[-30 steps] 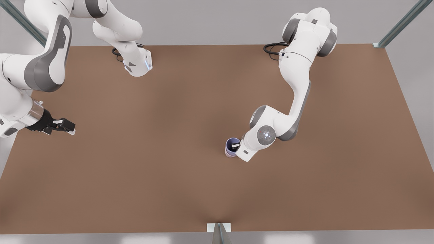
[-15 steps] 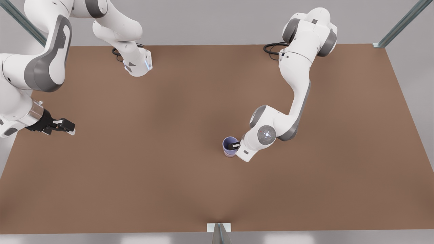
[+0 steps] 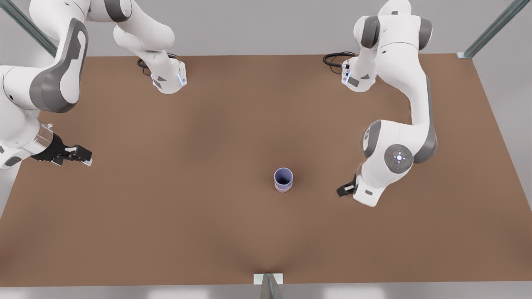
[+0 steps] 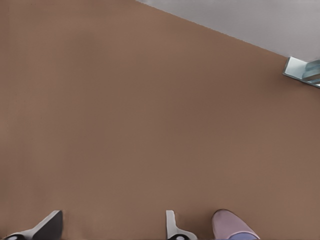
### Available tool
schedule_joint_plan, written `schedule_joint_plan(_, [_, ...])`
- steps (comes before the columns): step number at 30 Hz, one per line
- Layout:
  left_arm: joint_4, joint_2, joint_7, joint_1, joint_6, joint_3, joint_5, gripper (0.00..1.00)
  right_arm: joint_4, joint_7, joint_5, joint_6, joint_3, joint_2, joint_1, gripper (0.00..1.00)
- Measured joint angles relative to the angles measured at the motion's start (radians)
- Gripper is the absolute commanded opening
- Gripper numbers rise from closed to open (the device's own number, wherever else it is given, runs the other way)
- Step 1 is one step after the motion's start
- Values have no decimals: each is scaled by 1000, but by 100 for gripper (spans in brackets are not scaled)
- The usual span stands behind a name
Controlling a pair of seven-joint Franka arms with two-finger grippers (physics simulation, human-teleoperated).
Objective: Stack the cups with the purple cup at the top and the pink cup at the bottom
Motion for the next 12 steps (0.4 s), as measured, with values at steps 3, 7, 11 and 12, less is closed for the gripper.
schedule_joint_plan(3, [0, -56, 73, 10, -64, 77, 32, 100, 0, 0, 0, 0, 0, 0, 0, 100])
schedule_joint_plan(7, [-20, -177, 154, 276, -124, -278, 159, 100, 0, -1, 0, 0, 0, 0, 0, 100])
schedule_joint_plan(11, [-67, -252, 232, 380, -155, -426, 240, 100, 0, -1, 0, 0, 0, 0, 0, 100])
schedule_joint_plan(12, [-80, -262, 249, 388, -160, -437, 249, 100, 0, -1, 0, 0, 0, 0, 0, 100])
